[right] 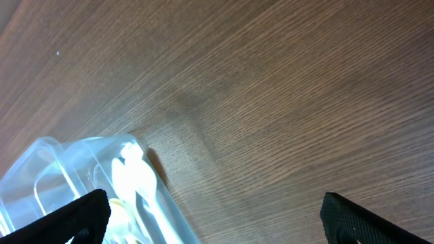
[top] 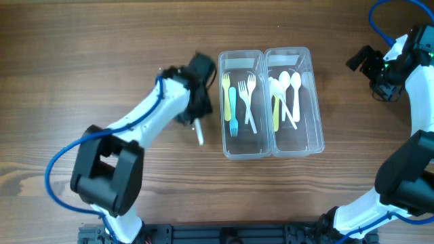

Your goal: Pack container

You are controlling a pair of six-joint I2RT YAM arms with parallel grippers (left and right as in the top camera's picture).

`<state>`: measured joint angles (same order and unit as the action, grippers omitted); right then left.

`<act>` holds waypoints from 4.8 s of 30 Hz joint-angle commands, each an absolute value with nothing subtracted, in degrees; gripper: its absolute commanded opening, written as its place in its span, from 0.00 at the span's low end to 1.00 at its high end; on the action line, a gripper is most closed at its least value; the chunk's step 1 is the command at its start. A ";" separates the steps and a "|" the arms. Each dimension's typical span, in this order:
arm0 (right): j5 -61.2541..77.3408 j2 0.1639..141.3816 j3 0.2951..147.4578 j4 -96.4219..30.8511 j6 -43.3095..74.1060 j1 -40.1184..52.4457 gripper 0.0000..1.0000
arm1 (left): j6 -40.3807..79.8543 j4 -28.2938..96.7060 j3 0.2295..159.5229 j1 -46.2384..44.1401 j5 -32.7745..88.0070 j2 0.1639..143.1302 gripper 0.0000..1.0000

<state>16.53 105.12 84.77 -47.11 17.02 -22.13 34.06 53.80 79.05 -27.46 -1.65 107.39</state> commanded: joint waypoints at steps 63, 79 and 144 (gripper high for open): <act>2.55 112.31 84.62 -63.64 22.65 -3.29 0.04 | 21.37 50.59 92.14 -20.03 3.38 114.19 0.62; 23.29 112.29 84.62 -70.98 16.53 -1.28 0.06 | 16.67 46.94 92.14 -20.03 3.40 114.19 0.59; 1.91 73.89 109.60 -49.67 -7.97 -1.89 1.00 | 12.62 53.89 98.65 -8.19 -15.49 72.53 1.00</act>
